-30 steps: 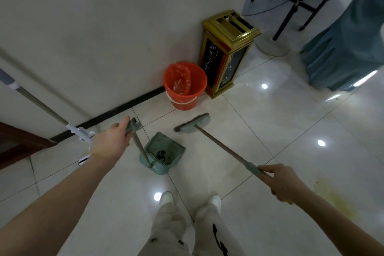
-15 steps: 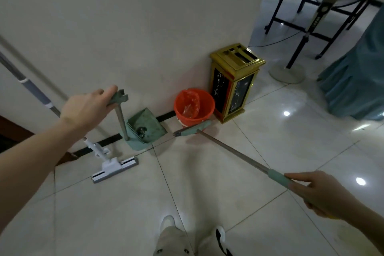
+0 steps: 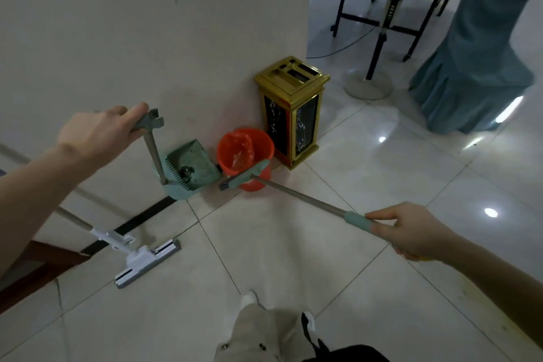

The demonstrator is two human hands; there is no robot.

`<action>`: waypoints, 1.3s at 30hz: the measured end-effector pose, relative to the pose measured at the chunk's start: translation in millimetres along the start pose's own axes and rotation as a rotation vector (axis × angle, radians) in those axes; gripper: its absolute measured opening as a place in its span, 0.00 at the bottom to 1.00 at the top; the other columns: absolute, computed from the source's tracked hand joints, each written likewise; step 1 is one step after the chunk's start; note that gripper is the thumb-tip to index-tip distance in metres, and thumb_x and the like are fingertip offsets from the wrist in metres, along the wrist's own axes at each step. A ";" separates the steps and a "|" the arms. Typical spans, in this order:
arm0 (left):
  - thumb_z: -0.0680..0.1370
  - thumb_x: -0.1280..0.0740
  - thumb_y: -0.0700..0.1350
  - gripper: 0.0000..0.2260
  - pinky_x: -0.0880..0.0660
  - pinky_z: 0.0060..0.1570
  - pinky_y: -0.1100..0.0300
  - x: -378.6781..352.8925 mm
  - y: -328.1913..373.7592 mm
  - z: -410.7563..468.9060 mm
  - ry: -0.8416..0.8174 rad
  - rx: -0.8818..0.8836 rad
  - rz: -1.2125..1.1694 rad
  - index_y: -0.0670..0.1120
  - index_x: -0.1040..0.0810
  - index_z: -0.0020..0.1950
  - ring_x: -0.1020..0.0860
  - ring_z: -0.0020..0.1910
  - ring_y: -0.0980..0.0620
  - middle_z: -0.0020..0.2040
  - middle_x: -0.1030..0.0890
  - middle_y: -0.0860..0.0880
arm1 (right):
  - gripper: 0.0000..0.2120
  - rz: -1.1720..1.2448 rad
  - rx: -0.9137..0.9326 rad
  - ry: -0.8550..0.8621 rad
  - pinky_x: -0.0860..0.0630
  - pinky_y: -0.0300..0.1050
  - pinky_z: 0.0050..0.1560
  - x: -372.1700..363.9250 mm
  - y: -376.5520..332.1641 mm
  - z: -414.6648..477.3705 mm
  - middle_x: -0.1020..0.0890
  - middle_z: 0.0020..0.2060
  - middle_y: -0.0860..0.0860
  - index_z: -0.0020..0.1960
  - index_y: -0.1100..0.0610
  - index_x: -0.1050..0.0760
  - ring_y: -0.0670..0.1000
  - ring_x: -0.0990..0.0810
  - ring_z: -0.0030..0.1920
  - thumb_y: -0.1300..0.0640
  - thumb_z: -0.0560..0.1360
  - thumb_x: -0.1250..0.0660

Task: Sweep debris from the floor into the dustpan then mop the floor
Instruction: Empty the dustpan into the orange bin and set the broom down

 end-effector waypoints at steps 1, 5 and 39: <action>0.78 0.36 0.49 0.13 0.32 0.23 0.56 0.0 3.4 5.8 0.003 -0.012 -0.002 0.47 0.34 0.58 0.23 0.29 0.37 0.42 0.23 0.40 | 0.19 -0.001 0.010 0.006 0.29 0.37 0.22 1.8 -2.2 0.8 0.24 0.21 0.49 0.67 0.51 0.25 0.43 0.31 0.17 0.49 0.78 0.33; 0.77 0.34 0.48 0.14 0.31 0.24 0.52 4.0 19.5 29.3 0.028 -0.063 -0.005 0.47 0.34 0.58 0.22 0.30 0.35 0.40 0.23 0.40 | 0.19 -0.028 0.058 0.033 0.27 0.37 0.24 10.9 -16.9 7.2 0.21 0.26 0.53 0.68 0.49 0.26 0.43 0.28 0.19 0.47 0.78 0.34; 0.79 0.43 0.38 0.26 0.29 0.30 0.54 -83.5 146.2 132.5 -0.196 -0.642 0.346 0.51 0.56 0.69 0.20 0.41 0.41 0.55 0.27 0.42 | 0.18 -0.323 0.153 0.196 0.29 0.45 0.34 -95.4 -83.9 106.3 0.23 0.38 0.54 0.70 0.46 0.31 0.58 0.21 0.38 0.51 0.81 0.43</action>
Point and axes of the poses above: each hand's wrist, its own z-axis towards the middle knuckle, its own x-axis out of the back of the hand, y = z × x, the point moved 10 cm from there along z, towards the middle knuckle
